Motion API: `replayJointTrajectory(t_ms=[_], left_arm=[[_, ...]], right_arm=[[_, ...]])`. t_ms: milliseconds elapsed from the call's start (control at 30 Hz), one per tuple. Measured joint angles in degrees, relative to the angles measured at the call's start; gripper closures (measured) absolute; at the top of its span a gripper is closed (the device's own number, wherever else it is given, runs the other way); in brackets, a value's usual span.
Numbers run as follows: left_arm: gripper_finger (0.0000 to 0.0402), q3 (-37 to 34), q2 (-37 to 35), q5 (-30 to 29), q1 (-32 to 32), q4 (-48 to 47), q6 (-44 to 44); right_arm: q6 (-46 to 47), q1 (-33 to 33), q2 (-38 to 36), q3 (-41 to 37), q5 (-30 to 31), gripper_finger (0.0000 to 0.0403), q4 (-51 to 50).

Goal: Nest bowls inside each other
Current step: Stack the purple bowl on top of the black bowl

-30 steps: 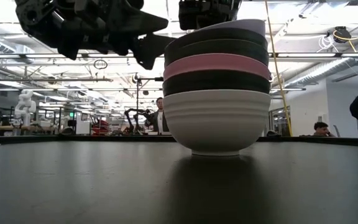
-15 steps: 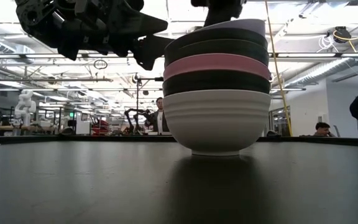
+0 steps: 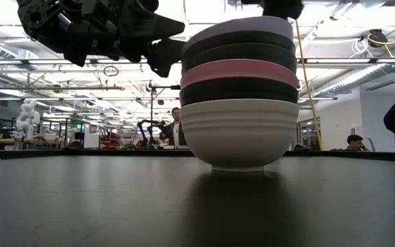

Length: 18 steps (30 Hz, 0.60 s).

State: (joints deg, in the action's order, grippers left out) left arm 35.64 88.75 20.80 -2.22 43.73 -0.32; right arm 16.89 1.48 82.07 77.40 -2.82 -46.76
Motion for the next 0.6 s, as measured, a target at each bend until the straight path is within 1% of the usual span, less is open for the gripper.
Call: replayJointTrajectory(t_ms=[167,300,500,600], left_arm=[[0.0156,0.00,0.00,-0.04,0.00,0.27,-0.15],[0.0156,0.00,-0.04,-0.04,0.38,0.54,-0.86],[0.0156,0.00,-0.06,-0.09,1.38,0.49,-1.27],[0.0156,0.00,-0.06,-0.09,1.46,0.49,0.10]], right_arm=[[1.09,0.70,-5.10,-7.18,-0.03,0.0296,6.49],[1.05,0.87,-8.03,-10.07,-0.10,0.0296,9.29],[0.92,4.34,-8.51,-12.55,0.04,0.0296,12.21],[1.08,6.65,-8.49,-14.22,2.83,0.0296,13.49]])
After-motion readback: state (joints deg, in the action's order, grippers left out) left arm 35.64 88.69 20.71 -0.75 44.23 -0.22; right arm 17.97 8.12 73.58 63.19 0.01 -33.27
